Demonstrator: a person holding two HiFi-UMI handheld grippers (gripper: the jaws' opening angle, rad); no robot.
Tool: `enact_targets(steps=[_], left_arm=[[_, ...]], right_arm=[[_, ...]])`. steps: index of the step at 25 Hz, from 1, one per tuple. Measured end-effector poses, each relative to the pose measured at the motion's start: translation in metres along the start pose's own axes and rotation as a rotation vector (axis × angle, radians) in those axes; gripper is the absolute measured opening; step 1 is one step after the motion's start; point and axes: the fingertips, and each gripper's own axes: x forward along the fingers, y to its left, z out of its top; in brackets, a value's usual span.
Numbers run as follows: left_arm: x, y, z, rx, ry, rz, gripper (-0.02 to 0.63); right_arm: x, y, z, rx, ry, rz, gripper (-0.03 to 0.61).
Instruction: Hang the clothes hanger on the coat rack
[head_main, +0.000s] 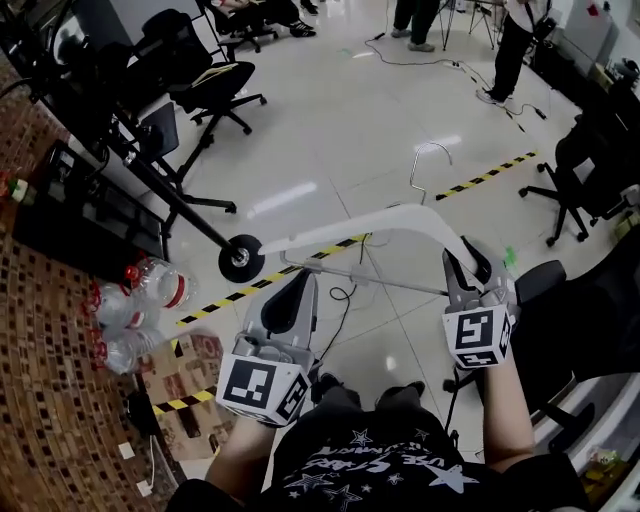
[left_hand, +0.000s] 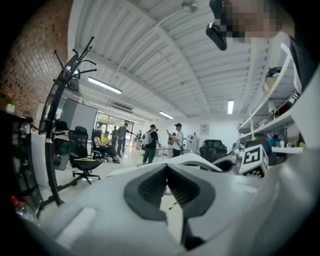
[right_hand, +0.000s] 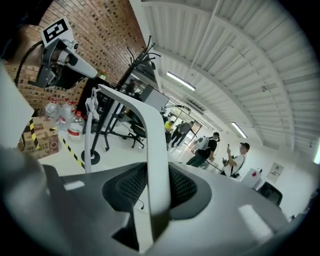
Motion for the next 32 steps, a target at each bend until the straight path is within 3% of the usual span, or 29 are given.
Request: enact_targets(steps=[17,23,32], left_arm=[[-0.119,0.151,0.029,0.013,-0.112,0.258,0.005],[-0.134,0.176,0.036,0.036,-0.145,0.34,0.005],[-0.115,0.184,0.03,0.021,-0.137,0.411,0.005]], right_arm=[[0.082,0.161,0.215,-0.206,-0.311,0.195,0.124],[0.089,0.193,0.249,-0.232,-0.378,0.273,0.124],[0.112,0.2,0.258,-0.281,-0.45,0.339,0.123]])
